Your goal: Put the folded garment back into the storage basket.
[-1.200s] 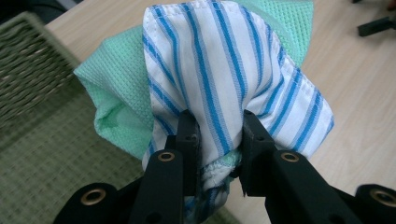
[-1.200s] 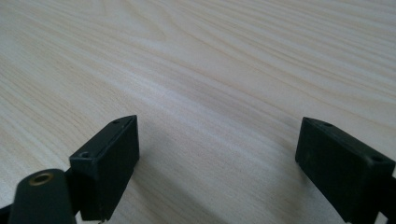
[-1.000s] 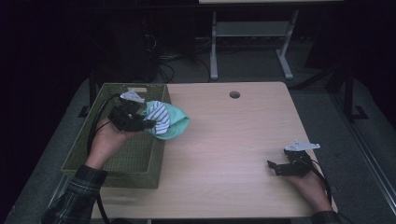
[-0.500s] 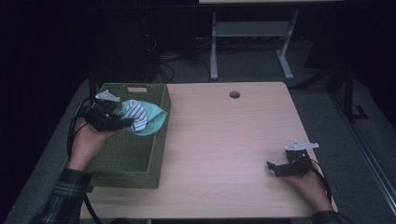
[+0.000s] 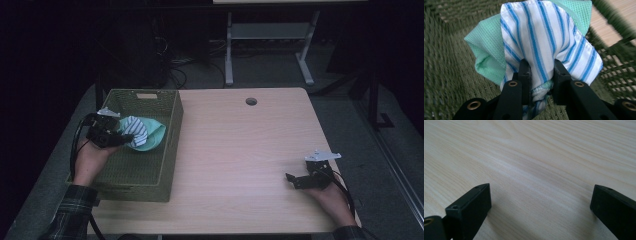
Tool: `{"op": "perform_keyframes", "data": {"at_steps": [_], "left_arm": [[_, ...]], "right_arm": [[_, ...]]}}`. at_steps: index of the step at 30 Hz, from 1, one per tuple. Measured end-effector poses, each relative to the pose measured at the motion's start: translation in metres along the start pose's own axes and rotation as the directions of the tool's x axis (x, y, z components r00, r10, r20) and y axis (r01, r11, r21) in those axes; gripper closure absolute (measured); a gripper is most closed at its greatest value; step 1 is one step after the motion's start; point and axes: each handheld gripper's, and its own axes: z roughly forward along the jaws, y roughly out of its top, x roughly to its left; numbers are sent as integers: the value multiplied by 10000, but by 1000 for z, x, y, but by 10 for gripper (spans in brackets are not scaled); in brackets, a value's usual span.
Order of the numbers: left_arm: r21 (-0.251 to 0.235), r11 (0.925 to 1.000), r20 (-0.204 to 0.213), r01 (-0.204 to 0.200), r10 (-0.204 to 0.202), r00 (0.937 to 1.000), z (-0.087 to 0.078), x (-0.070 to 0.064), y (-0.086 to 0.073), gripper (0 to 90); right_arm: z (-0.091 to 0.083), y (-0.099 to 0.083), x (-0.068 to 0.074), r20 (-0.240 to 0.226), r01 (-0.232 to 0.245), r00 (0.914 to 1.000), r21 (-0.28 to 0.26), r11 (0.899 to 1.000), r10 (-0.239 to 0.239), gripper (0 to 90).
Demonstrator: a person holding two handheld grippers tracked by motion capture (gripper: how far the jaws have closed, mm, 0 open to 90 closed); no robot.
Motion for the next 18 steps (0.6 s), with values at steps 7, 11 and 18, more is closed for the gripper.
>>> {"op": "perform_keyframes", "data": {"at_steps": [7,11,18], "left_arm": [[189,9997,97,172,-174,9998,18,5,-10,724],[308,9993,140,194,-198,9997,24,5,-13,723],[574,9979,270,303,-318,9991,36,6,-20,720]], "right_arm": [[0,0,0,-1,8,10000,-4,10000,-8,31],[0,0,0,0,15,10000,-7,10000,-15,31],[0,0,0,0,2,10000,0,10000,-2,31]]}}
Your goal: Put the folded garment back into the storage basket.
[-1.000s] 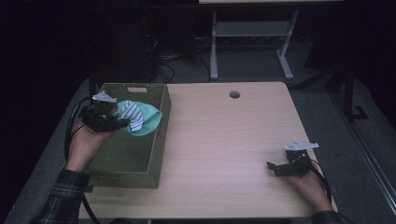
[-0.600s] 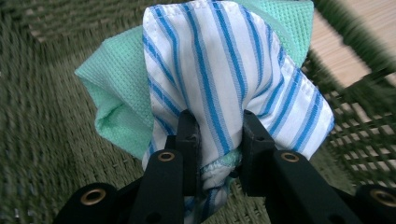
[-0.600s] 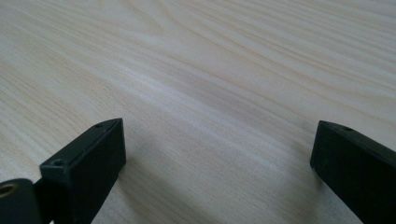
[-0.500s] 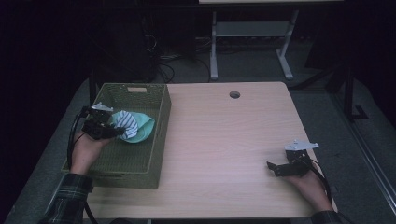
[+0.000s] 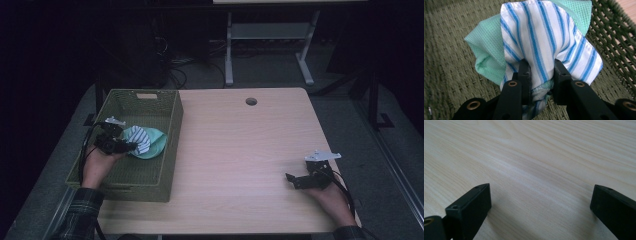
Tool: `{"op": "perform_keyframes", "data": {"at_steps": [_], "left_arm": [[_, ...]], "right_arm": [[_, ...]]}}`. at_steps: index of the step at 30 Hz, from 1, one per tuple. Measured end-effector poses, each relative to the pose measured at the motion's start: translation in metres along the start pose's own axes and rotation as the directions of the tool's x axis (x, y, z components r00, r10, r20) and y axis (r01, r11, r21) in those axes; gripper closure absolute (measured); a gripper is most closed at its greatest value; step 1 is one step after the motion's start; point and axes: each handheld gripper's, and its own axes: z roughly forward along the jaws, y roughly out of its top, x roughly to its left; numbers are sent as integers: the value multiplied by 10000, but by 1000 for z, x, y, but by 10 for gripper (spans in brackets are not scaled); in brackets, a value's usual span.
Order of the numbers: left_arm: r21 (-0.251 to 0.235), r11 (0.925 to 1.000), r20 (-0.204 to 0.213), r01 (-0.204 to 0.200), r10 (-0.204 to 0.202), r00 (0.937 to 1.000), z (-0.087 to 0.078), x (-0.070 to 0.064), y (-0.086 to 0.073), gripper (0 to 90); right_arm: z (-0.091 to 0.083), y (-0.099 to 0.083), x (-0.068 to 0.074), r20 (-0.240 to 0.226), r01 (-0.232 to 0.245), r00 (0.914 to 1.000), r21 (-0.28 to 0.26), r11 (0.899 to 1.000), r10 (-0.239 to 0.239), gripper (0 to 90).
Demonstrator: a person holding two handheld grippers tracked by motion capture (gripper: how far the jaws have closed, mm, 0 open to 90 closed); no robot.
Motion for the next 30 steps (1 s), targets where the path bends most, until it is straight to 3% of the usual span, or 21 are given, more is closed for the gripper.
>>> {"op": "perform_keyframes", "data": {"at_steps": [12,20,30], "left_arm": [[742,9972,-91,-27,34,10000,11,0,-6,708],[813,9967,70,58,-64,10000,14,1,-8,673],[935,9955,92,135,-144,9999,16,2,-9,455]], "right_arm": [[0,0,0,2,16,10000,-6,10000,-16,31],[0,0,0,2,13,10000,-5,10000,-13,31],[0,0,0,2,-5,10000,6,10000,5,31]]}}
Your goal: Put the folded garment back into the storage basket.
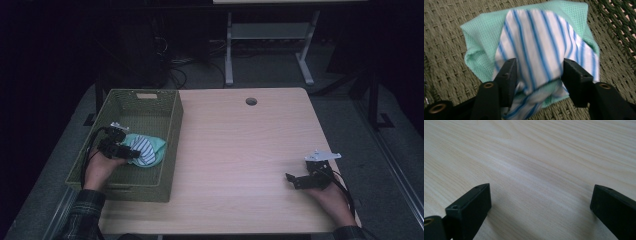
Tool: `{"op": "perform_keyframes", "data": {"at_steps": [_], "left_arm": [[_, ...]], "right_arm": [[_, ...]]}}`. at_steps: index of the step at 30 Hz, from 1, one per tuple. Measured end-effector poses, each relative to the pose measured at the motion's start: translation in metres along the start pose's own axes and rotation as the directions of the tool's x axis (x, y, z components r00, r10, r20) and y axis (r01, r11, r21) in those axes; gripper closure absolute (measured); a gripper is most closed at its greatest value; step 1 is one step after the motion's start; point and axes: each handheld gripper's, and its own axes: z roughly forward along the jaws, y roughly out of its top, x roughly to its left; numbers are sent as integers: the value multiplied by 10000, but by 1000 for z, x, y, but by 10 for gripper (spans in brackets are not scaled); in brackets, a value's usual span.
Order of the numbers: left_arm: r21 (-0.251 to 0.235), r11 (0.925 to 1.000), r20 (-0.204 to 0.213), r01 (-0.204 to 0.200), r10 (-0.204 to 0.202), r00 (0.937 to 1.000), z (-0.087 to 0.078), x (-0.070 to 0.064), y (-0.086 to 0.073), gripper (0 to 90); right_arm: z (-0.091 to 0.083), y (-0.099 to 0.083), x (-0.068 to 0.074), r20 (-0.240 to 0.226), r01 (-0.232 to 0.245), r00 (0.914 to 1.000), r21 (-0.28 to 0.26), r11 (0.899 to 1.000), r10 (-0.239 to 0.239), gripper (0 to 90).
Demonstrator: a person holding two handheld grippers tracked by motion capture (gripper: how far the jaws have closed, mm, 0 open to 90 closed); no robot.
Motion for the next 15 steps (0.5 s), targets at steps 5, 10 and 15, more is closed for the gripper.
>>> {"op": "perform_keyframes", "data": {"at_steps": [5,10,15], "left_arm": [[-211,9998,6,14,-14,10000,-1,1,0,343],[-655,9978,16,-61,62,10000,-3,1,1,202],[-1123,9936,148,-91,108,9998,-8,0,2,138]], "right_arm": [[0,0,0,2,-26,10000,-6,10000,26,31],[0,0,0,2,-8,10000,-14,10000,8,31],[0,0,0,3,-22,10000,-11,10000,22,31]]}}
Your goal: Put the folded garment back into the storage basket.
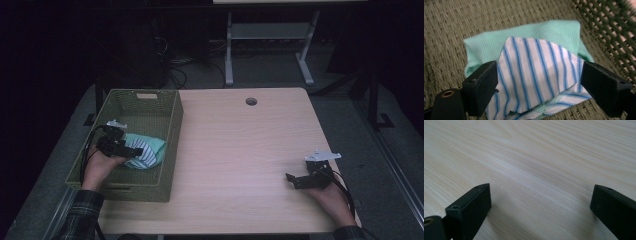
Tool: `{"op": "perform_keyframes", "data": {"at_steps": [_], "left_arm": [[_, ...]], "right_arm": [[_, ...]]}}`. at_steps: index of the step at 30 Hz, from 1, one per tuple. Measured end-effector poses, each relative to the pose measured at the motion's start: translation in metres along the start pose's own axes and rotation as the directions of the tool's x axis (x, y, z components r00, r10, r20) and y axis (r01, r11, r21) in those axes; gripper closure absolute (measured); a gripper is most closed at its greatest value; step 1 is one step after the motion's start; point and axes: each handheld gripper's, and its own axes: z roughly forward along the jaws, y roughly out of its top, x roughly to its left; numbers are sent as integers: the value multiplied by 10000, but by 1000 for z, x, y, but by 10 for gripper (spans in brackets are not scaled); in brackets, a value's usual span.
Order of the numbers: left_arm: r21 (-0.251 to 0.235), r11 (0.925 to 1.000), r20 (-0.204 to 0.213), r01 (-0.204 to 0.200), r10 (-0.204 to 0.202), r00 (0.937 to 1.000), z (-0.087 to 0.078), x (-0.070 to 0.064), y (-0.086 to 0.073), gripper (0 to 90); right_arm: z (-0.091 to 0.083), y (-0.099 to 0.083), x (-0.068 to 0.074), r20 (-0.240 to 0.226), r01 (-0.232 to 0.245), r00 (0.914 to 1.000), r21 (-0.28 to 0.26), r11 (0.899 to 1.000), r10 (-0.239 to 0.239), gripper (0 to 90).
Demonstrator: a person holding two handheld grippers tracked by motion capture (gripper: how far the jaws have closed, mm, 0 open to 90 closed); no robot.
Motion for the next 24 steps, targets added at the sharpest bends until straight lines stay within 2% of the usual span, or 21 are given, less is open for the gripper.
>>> {"op": "perform_keyframes", "data": {"at_steps": [7,14,21,24], "left_arm": [[-423,9990,151,-173,180,9997,-12,-8,9,132],[-1051,9936,398,-404,448,9982,-30,-24,27,132],[-1485,9860,712,-759,872,9936,-39,-46,45,133],[-1575,9823,892,-1018,1168,9891,-39,-57,52,133]], "right_arm": [[0,0,0,-1,5,10000,-1,10000,-5,30],[0,0,0,0,-1,10000,3,10000,1,31],[0,0,0,9,-10,10000,-2,10000,10,31],[0,0,0,16,-9,10000,-4,10000,9,31]]}}
